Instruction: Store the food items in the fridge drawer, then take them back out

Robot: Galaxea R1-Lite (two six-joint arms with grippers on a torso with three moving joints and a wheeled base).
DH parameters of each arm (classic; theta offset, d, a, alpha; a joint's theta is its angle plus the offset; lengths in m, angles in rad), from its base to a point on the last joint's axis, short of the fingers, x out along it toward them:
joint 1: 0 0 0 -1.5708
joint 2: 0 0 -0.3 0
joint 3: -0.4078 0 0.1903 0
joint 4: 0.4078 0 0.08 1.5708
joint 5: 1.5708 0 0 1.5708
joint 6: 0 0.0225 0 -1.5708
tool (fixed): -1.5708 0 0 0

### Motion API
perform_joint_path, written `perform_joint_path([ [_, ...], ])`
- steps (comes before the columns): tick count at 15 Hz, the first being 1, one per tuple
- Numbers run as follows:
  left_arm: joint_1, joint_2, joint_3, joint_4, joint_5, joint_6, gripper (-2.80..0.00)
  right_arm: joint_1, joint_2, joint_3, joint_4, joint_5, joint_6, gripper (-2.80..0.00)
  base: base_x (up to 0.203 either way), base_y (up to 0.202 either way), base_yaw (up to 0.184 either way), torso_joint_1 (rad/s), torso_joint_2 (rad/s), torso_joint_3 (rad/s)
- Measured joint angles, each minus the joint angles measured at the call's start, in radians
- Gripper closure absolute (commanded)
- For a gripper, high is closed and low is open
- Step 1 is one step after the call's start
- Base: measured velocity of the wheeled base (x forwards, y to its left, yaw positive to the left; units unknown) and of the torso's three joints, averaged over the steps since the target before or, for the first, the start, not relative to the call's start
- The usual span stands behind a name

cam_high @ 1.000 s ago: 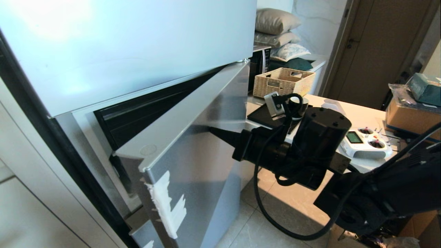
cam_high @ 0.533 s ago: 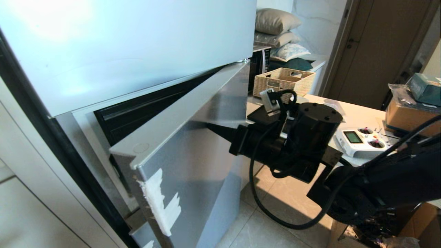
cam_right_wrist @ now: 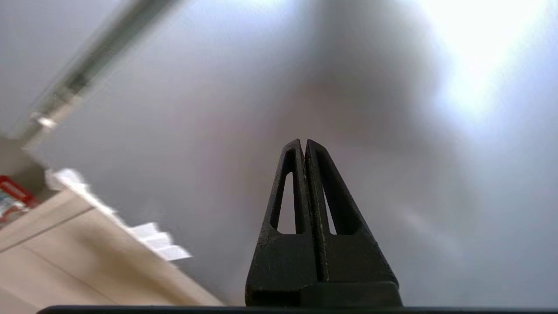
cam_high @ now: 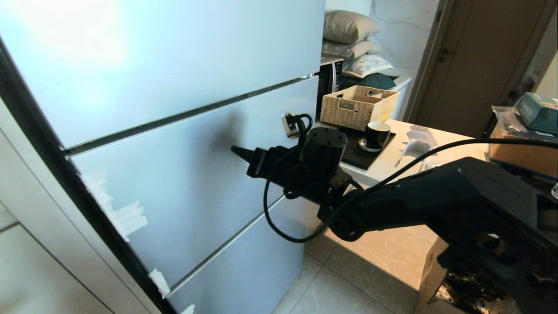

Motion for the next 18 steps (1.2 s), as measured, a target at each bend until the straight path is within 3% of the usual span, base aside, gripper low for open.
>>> perform_joint_path([
  [2, 0.0, 0.0, 0.0, 0.0, 0.0, 0.0, 0.0, 0.0, -0.014, 0.048, -0.001, -0.012, -0.007, 0.0, 0.0, 0.0, 0.0, 0.0, 0.0, 0.0],
  [5, 0.0, 0.0, 0.0, 0.0, 0.0, 0.0, 0.0, 0.005, -0.176, 0.288, -0.027, -0.017, -0.033, 0.0, 0.0, 0.0, 0.0, 0.0, 0.0, 0.0],
  [8, 0.0, 0.0, 0.0, 0.0, 0.0, 0.0, 0.0, 0.008, -0.461, 0.597, -0.03, -0.037, -0.099, 0.0, 0.0, 0.0, 0.0, 0.0, 0.0, 0.0],
  [11, 0.0, 0.0, 0.0, 0.0, 0.0, 0.0, 0.0, -0.023, -0.816, 0.905, 0.068, -0.134, -0.189, 0.0, 0.0, 0.0, 0.0, 0.0, 0.0, 0.0],
  [13, 0.0, 0.0, 0.0, 0.0, 0.0, 0.0, 0.0, -0.125, -1.079, 1.06, 0.24, -0.19, -0.26, 0.0, 0.0, 0.0, 0.0, 0.0, 0.0, 0.0],
  [18, 0.0, 0.0, 0.0, 0.0, 0.0, 0.0, 0.0, -0.478, -1.638, 1.356, 0.707, -0.209, -0.466, 0.0, 0.0, 0.0, 0.0, 0.0, 0.0, 0.0],
])
